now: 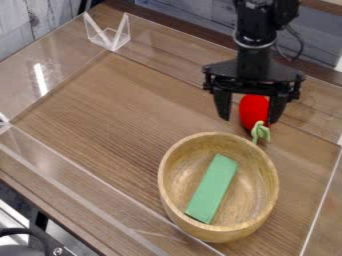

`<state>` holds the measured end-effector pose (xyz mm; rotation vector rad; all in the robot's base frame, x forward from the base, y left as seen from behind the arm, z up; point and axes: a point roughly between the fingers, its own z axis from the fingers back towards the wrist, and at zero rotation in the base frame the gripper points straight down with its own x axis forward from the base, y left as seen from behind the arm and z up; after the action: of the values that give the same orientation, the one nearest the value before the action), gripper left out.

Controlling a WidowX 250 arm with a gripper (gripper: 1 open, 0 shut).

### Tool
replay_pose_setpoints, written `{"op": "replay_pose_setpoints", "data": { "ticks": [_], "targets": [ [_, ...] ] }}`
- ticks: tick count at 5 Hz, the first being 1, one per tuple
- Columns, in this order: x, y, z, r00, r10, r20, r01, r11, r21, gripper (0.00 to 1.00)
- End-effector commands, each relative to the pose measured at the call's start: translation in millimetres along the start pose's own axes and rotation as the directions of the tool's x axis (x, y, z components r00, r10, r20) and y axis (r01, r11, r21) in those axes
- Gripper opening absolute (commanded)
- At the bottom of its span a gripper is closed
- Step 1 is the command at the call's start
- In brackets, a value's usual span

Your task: Put the green block in the brown bowl

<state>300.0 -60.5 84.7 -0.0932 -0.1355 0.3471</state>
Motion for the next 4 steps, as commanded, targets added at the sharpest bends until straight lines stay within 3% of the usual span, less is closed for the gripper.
{"op": "replay_pose_setpoints", "data": {
  "ticks": [1,2,4],
  "targets": [
    [10.3,-3,22.8,0.998,-0.012,0.058,0.014,0.999,-0.031,1.00],
    [11.0,-5,25.8,0.998,-0.019,0.056,0.020,1.000,-0.024,1.00],
    [-4.9,-10,33.2,0.996,-0.060,0.062,0.062,0.998,-0.024,1.00]
  ]
}}
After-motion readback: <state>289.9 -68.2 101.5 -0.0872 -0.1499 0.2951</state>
